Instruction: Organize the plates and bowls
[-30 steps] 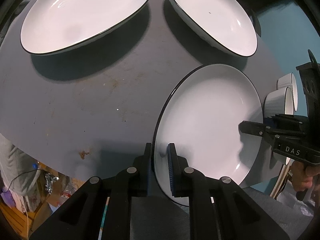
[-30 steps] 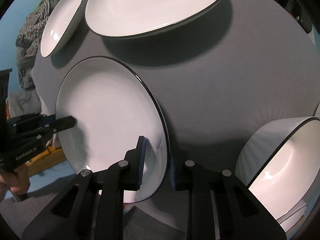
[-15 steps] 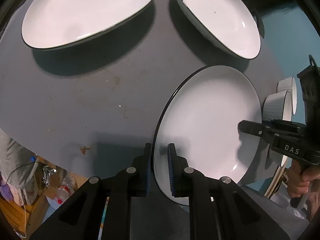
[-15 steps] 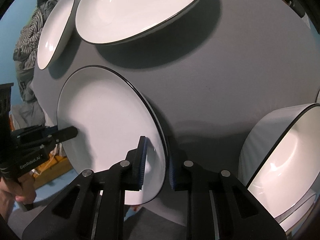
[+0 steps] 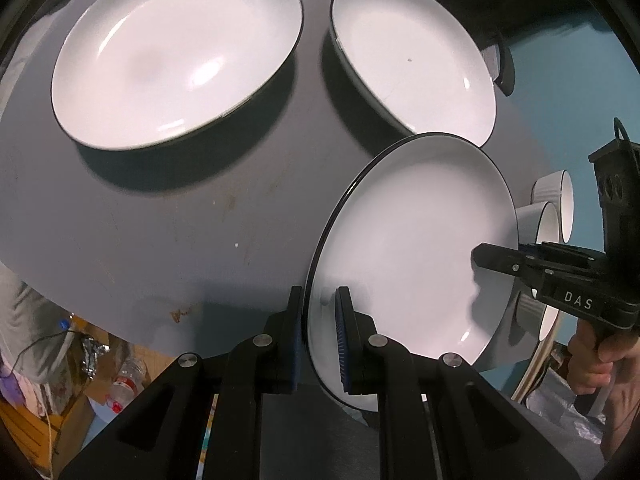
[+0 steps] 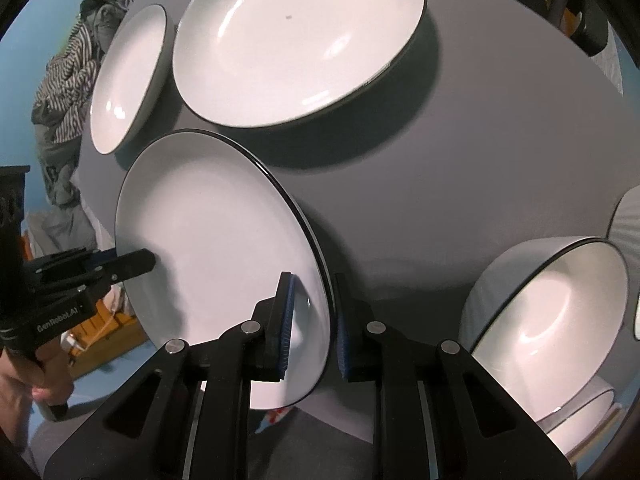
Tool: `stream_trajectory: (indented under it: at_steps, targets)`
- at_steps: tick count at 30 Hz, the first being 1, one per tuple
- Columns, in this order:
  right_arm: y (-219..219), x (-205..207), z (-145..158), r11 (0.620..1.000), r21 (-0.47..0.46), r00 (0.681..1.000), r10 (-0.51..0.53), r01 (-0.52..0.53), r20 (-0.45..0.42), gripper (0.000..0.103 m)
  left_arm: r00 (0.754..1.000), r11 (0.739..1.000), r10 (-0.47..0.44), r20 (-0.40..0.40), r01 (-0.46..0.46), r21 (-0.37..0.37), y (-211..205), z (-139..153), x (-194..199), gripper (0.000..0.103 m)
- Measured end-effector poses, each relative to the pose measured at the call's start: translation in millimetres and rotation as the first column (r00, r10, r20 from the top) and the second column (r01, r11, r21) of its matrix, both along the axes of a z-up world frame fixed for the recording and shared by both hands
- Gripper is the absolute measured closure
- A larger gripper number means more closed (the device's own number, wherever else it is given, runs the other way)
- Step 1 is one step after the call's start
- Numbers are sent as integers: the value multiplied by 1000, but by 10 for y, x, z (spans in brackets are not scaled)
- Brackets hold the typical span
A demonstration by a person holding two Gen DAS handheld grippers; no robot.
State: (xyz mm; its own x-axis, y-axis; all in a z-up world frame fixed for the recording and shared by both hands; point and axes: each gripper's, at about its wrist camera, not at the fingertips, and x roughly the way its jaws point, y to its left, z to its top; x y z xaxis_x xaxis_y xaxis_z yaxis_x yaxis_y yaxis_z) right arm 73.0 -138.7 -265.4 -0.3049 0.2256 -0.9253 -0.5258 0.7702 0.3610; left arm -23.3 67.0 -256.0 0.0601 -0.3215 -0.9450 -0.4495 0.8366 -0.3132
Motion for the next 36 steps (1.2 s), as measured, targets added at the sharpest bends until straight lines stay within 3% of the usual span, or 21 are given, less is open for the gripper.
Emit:
stream_trajectory:
  at_steps: [17, 29, 36]
  targets:
    - [-67, 344, 157, 999, 32, 999, -20, 19, 45, 87, 998, 997, -51, 30, 49, 59, 82, 148, 518, 89]
    - [80, 685, 252, 998, 58, 997, -35, 31, 65, 87, 999, 996, -13, 51, 8, 90, 266, 227, 1013, 89]
    - [275, 847, 186, 998, 62, 998, -28, 25, 61, 87, 1000, 993, 16, 23, -18, 115, 435, 145, 1194, 88]
